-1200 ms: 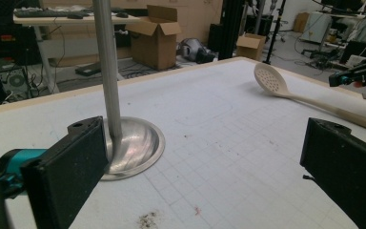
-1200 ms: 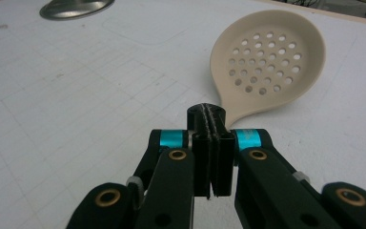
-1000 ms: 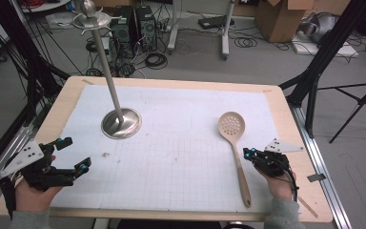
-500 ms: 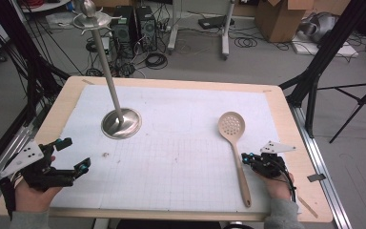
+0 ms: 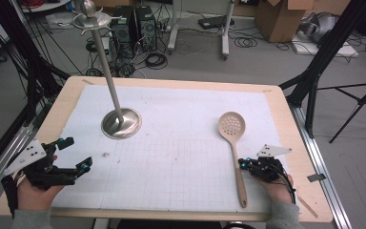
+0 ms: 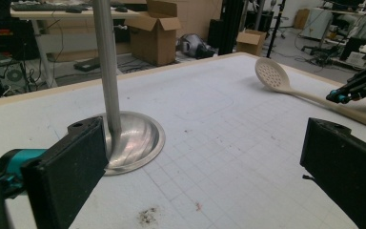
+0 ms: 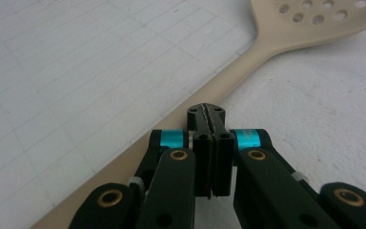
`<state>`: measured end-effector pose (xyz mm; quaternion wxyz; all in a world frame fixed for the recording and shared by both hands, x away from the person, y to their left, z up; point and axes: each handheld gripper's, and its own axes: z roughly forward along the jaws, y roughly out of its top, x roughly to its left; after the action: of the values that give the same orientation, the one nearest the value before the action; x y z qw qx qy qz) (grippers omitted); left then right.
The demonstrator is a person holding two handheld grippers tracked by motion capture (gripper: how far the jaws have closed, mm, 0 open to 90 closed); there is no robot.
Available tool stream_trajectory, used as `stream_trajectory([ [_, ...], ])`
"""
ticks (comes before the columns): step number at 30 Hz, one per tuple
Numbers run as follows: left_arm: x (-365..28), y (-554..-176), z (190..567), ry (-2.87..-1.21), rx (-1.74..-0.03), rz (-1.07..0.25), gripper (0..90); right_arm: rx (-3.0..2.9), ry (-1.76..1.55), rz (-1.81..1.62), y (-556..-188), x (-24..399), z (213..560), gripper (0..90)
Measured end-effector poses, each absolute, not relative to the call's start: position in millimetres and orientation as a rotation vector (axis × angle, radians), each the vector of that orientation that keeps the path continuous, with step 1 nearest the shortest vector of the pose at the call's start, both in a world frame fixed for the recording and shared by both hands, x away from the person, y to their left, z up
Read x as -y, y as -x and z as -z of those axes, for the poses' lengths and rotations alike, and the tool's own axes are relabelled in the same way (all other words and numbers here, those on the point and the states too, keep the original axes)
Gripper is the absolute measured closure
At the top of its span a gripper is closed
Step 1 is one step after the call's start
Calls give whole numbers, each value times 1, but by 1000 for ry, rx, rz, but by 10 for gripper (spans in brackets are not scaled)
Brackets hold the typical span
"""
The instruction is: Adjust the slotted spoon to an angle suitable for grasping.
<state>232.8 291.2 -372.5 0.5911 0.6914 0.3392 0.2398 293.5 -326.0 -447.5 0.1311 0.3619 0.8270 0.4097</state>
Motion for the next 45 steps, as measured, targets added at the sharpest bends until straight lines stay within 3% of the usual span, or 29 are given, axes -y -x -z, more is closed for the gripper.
stream_trajectory([
  [18,-292,-232,374,-1607,-793,-555,25,-2428,-978,-1250,-298,314,442,900],
  [38,-293,-229,376,-1605,-800,-557,25,-2438,-862,-1142,-354,281,435,900],
  [45,-296,-229,377,-1605,-813,-556,25,-2449,-880,-1085,-358,283,439,900],
])
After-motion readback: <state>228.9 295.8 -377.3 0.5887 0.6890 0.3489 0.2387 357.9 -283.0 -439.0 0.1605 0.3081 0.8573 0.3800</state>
